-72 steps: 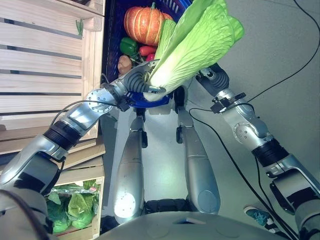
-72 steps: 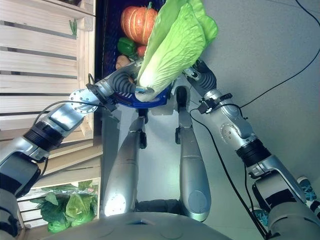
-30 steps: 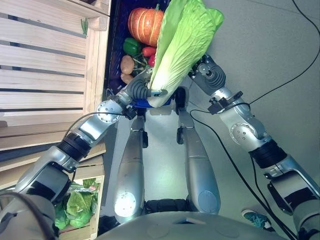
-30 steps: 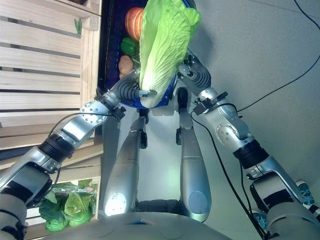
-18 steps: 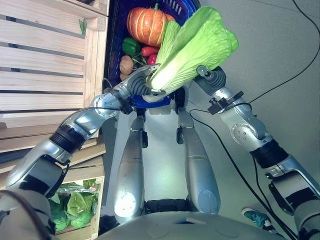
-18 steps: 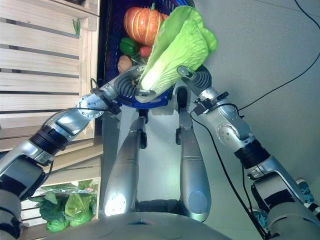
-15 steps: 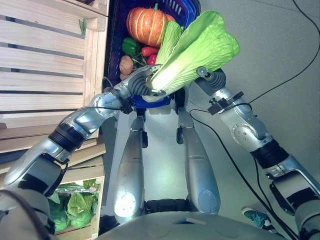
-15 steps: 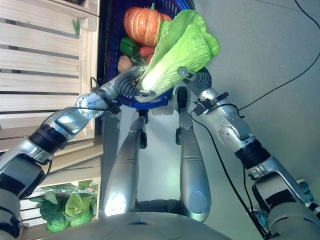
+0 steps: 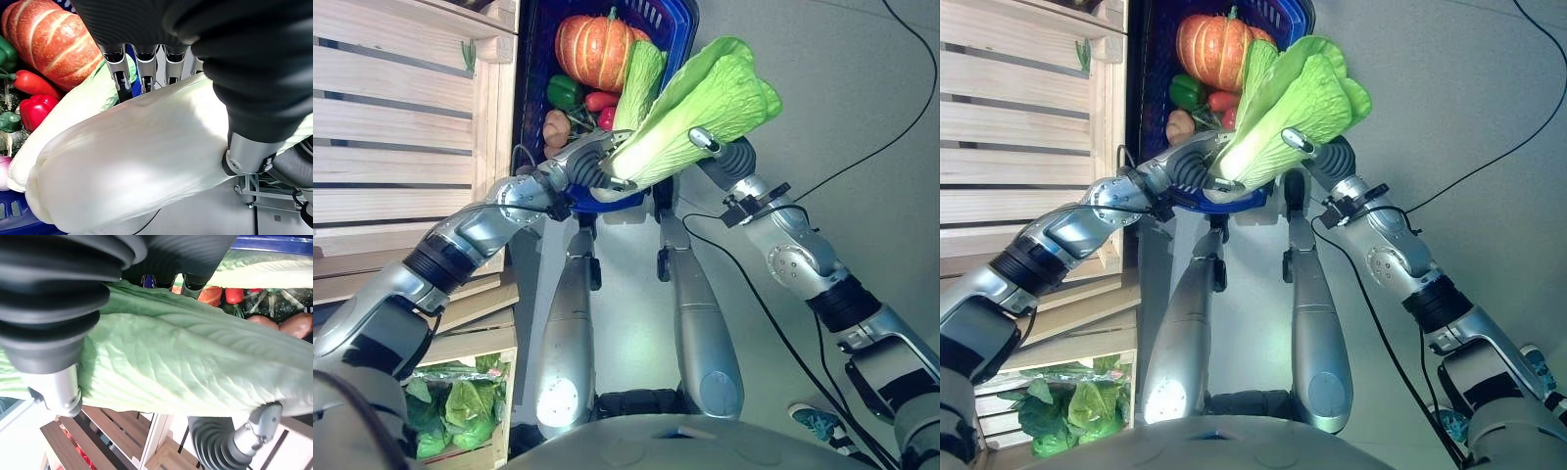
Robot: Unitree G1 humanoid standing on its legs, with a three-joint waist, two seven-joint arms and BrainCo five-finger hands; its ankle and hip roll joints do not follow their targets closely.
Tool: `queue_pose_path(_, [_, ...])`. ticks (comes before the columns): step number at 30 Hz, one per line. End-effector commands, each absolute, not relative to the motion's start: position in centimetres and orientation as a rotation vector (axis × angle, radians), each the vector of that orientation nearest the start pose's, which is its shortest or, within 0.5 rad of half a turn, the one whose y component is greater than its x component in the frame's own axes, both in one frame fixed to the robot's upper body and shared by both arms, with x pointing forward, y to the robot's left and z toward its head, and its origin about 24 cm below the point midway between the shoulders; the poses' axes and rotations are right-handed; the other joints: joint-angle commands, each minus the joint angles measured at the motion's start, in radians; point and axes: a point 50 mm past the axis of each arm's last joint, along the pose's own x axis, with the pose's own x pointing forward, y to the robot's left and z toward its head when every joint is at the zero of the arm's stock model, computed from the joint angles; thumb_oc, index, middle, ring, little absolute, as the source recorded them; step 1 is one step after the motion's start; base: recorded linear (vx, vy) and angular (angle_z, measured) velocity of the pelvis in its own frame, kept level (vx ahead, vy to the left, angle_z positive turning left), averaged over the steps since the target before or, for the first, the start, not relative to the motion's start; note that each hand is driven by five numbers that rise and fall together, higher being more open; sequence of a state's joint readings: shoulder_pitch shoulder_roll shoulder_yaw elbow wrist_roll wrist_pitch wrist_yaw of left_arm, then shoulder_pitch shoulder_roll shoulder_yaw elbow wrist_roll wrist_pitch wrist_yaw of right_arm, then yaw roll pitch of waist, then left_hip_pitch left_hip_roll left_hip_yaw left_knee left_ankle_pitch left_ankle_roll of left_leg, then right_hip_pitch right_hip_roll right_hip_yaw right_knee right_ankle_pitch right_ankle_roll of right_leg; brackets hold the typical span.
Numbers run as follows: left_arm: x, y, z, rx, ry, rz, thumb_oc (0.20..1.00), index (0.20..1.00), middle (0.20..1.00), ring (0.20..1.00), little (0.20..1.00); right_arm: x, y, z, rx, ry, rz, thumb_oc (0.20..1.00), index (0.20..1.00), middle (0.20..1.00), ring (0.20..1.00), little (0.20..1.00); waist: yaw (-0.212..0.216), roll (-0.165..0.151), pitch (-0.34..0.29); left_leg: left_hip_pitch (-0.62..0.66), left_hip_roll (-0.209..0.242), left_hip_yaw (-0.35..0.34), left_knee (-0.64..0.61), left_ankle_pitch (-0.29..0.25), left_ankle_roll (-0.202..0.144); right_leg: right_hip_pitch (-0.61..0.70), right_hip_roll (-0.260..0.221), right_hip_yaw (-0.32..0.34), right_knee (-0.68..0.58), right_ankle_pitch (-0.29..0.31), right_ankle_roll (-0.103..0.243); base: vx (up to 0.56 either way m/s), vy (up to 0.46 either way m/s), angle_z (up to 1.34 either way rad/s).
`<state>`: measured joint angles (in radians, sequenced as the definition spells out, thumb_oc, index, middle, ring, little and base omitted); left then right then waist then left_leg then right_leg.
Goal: Pick up fruits and vegetables into the basket
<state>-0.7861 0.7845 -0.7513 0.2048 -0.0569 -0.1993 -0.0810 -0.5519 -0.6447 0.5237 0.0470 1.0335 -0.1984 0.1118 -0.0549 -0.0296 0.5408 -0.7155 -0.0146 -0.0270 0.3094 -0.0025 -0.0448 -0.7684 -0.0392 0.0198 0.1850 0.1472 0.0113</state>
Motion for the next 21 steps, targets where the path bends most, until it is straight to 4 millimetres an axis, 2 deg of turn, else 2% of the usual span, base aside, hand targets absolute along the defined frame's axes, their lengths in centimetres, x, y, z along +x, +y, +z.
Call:
queue_pose_path(1, [30.5,9.1,15.2,0.985,-0.503,-0.844,0.200,0.200,0.200,0.200,0.200,29.1,-9.3,20.4,0.306,-0.489,0.858,0.200,0.200,0.200,0.200,0.200,0.007,0.015,-0.021,0.023,-0.029,0.036,-0.122,0.056,0.017,0.052,0.043,-0.079,0.076,-0.105,0.081,0.00,0.000,0.00])
queue_pose_path(8, [30.6,9.1,15.3,0.964,-0.504,-0.811,0.200,0.200,0.200,0.200,0.200,29.1,-8.9,20.3,0.320,-0.488,0.864,0.200,0.200,0.200,0.200,0.200,0.010,0.013,-0.021,0.023,-0.030,0.031,-0.123,0.058,0.017,0.051,0.044,-0.080,0.075,-0.103,0.082,0.00,0.000,0.00])
queue_pose_path(9, [30.7,9.2,15.3,0.951,-0.504,-0.804,0.533,0.533,0.533,0.533,0.533,29.1,-8.9,20.3,0.321,-0.489,0.863,0.200,0.200,0.200,0.200,0.200,0.011,0.013,-0.021,0.024,-0.030,0.031,-0.124,0.058,0.018,0.052,0.044,-0.080,0.074,-0.103,0.081,0.00,0.000,0.00])
queue_pose_path(10, [30.7,9.2,15.2,0.930,-0.497,-0.789,1.000,1.000,1.000,1.000,1.000,29.1,-9.0,20.2,0.323,-0.492,0.859,0.200,0.200,0.200,0.200,0.200,0.013,0.014,-0.021,0.023,-0.032,0.028,-0.126,0.059,0.017,0.052,0.044,-0.080,0.073,-0.103,0.081,0.00,0.000,0.00])
queue_pose_path(13, [30.9,9.6,15.1,0.811,-0.481,-0.732,1.000,1.000,1.000,1.000,1.000,29.2,-9.0,20.2,0.324,-0.496,0.846,0.200,0.200,0.200,0.200,0.200,0.016,0.013,-0.021,0.022,-0.032,0.025,-0.125,0.060,0.016,0.053,0.044,-0.080,0.073,-0.103,0.081,0.00,0.000,0.00])
queue_pose_path(16, [31.1,10.3,15.2,0.582,-0.485,-0.606,1.000,1.000,1.000,1.000,1.000,29.2,-9.0,19.9,0.327,-0.502,0.824,0.200,0.200,0.200,0.200,0.200,0.020,0.013,-0.021,0.023,-0.034,0.020,-0.128,0.062,0.018,0.054,0.045,-0.080,0.071,-0.102,0.081,0.00,0.000,0.00])
queue_pose_path(18, [31.3,10.8,15.3,0.496,-0.495,-0.542,1.000,1.000,1.000,1.000,1.000,29.3,-9.1,19.8,0.330,-0.504,0.814,0.200,0.200,0.200,0.200,0.200,0.022,0.012,-0.021,0.024,-0.034,0.019,-0.128,0.062,0.018,0.055,0.046,-0.081,0.071,-0.103,0.081,0.00,0.000,0.00])
queue_pose_path(20, [31.4,10.9,15.3,0.481,-0.495,-0.529,1.000,1.000,1.000,1.000,1.000,29.4,-9.1,19.8,0.330,-0.505,0.812,0.200,0.200,0.200,0.200,0.200,0.022,0.012,-0.021,0.024,-0.034,0.019,-0.128,0.062,0.018,0.056,0.046,-0.081,0.071,-0.103,0.081,0.00,0.000,0.00])
queue_pose_path(21, [31.8,12.2,15.7,0.296,-0.524,-0.380,1.000,1.000,1.000,1.000,1.000,29.7,-9.2,19.8,0.334,-0.508,0.784,0.200,0.200,0.200,0.200,0.200,0.027,0.008,-0.021,0.025,-0.038,0.014,-0.126,0.061,0.019,0.058,0.048,-0.081,0.072,-0.107,0.079,0.00,0.000,0.00])
